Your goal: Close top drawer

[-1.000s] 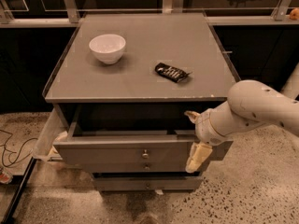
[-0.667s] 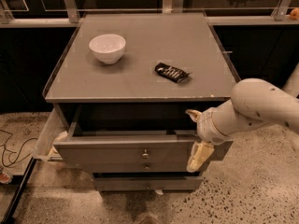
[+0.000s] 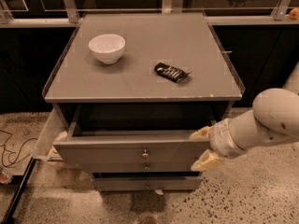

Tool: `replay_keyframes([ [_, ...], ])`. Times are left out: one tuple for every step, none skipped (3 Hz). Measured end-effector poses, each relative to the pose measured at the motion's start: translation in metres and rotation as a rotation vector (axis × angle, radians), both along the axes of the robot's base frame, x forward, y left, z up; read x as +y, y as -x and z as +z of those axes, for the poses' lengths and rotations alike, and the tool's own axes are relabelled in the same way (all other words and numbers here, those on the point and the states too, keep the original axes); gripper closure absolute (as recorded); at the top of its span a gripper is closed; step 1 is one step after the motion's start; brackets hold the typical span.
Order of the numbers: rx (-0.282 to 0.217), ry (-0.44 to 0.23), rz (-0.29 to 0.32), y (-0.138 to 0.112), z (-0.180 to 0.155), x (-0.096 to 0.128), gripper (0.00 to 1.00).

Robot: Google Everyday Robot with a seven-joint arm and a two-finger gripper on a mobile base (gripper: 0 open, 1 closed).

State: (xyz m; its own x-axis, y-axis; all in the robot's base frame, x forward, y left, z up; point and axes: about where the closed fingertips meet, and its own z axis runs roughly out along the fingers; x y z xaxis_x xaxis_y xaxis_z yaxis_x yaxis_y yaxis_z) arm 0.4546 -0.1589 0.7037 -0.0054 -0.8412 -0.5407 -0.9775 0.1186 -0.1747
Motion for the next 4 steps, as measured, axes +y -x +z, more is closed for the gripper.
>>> replay_keyframes([
  [0.045, -0.004, -0.001, 0.013, -0.025, -0.005, 0.64],
  [0.048, -0.004, -0.001, 0.013, -0.027, -0.004, 0.87],
  [0.052, 0.015, 0.011, 0.001, -0.034, 0.002, 1.0],
  [0.104, 0.044, 0.006, -0.021, -0.069, 0.005, 1.0],
])
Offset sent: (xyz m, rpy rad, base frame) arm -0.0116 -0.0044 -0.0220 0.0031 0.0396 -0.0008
